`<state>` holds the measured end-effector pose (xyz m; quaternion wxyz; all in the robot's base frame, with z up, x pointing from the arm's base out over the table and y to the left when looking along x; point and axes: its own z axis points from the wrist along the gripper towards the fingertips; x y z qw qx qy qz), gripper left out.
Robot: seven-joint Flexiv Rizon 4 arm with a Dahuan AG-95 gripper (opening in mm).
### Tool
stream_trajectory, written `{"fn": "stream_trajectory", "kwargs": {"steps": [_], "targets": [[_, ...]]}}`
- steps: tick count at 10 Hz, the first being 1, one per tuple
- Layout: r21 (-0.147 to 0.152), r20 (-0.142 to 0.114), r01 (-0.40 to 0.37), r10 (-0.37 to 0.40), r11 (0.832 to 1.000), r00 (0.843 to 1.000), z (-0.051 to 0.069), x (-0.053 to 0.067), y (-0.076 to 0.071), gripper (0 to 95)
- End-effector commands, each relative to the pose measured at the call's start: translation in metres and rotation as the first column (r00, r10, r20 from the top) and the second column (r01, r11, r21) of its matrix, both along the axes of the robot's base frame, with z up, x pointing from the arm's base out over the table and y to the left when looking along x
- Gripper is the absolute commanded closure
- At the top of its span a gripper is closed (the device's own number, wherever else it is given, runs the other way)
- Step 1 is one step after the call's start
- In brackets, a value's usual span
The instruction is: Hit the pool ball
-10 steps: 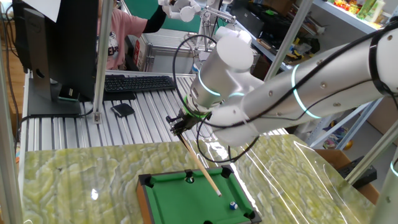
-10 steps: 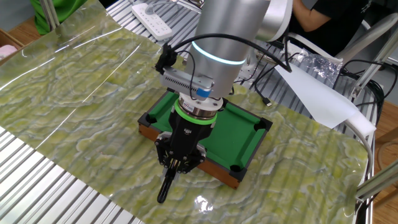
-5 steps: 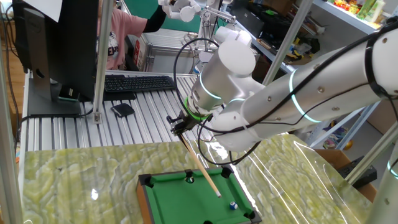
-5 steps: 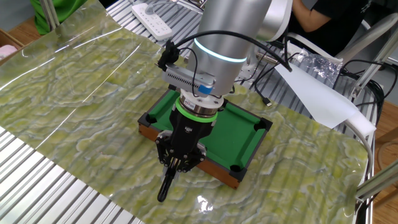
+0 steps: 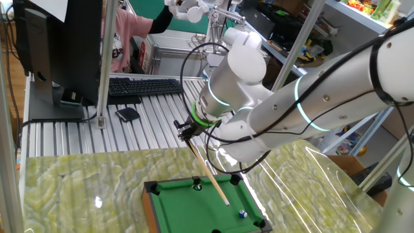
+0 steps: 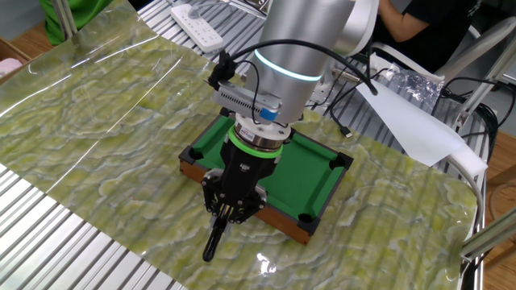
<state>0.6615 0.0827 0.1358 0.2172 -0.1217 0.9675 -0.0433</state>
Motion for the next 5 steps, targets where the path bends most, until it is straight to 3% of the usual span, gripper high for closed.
{"fn": "stream_trajectory", "kwargs": {"steps": [1,5], "targets": [[-0.001,-0.005,0.0,0.0,1.0,1.0,-0.0002,0.0008,0.0005,95.0],[-0.014,-0.027,0.001,-0.001,1.0,1.0,-0.0001,0.0006,0.0017,95.0]]}}
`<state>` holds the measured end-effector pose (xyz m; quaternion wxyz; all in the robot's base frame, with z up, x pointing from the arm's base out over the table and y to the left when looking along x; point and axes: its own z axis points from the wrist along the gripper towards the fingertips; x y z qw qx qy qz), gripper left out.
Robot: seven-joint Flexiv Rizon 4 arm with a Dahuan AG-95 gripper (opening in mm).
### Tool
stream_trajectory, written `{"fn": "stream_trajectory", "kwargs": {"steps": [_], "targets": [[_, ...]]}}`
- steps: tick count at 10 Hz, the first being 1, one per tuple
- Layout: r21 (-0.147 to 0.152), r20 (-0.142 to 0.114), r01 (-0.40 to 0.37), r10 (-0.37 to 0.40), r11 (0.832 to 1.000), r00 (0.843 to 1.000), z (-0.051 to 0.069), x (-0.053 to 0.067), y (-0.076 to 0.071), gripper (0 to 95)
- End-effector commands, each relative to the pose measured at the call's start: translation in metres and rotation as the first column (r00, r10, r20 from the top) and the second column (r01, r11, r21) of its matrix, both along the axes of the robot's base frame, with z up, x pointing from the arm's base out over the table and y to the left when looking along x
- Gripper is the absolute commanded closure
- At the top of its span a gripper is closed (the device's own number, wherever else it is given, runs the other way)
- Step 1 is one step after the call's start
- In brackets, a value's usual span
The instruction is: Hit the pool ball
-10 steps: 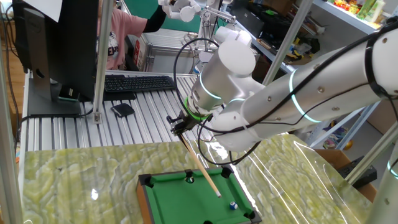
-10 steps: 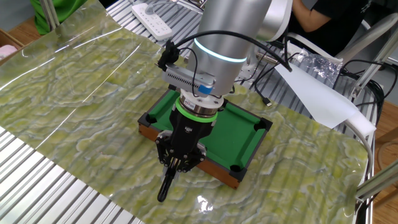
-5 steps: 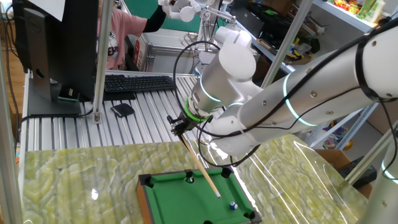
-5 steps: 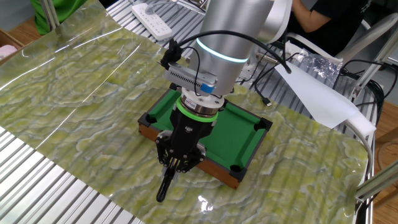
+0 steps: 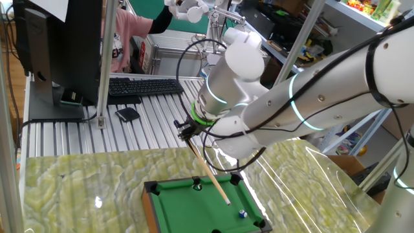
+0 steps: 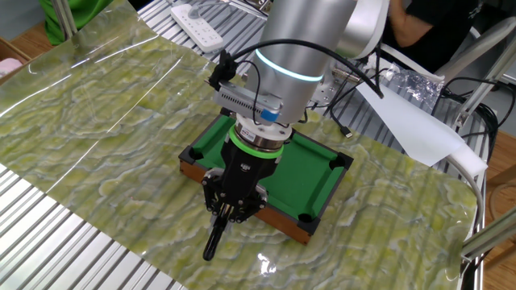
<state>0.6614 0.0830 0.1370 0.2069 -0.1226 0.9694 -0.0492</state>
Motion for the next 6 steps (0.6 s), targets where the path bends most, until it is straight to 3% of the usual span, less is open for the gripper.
{"fn": "stream_trajectory", "kwargs": {"steps": [1,6], "targets": [[-0.003,-0.009,-0.001,0.001,1.0,1.0,-0.0013,0.0005,0.0019,95.0],[-0.014,-0.02,-0.001,0.0,1.0,1.0,-0.0012,0.0004,0.0022,95.0]]}}
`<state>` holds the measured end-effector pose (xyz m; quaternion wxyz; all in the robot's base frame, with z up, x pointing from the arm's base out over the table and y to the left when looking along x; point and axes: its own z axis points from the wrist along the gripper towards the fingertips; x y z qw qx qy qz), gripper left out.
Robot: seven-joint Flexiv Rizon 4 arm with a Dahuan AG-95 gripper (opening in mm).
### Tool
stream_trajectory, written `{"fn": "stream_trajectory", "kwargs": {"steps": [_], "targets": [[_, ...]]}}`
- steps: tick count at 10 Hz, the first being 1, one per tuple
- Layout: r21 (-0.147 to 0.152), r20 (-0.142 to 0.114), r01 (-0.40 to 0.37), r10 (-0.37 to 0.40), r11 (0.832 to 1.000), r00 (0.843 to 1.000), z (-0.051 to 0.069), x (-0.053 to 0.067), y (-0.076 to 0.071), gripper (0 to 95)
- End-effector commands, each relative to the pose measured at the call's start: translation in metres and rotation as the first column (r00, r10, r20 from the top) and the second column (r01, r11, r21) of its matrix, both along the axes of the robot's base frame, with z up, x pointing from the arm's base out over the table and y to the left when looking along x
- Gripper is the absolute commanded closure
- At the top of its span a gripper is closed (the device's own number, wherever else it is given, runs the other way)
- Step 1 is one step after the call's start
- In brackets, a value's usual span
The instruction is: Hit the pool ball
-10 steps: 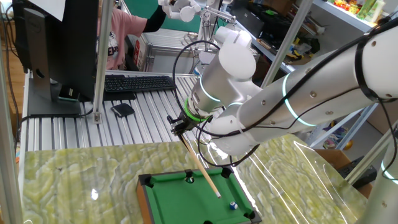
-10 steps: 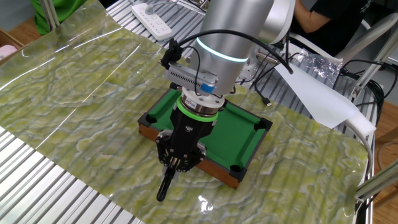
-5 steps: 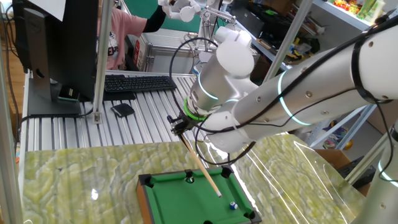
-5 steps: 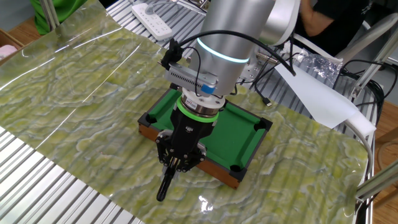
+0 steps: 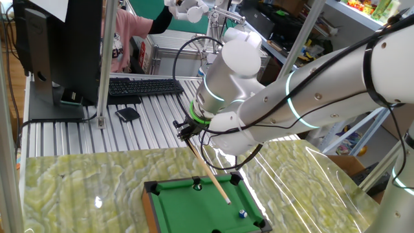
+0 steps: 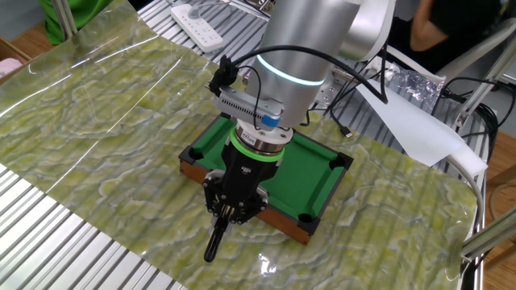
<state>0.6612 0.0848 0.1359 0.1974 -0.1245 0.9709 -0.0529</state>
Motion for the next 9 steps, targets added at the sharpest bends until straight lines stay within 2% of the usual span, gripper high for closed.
{"fn": "stream_trajectory", "kwargs": {"steps": [1,7,9], "targets": [[-0.01,-0.007,0.001,-0.001,1.0,1.0,-0.0001,0.0007,0.0003,95.0],[-0.016,-0.011,0.02,-0.02,1.0,1.0,0.0,0.0008,0.0001,95.0],[-0.028,-0.014,0.001,-0.002,1.0,1.0,0.0,0.0008,0.0001,95.0]]}}
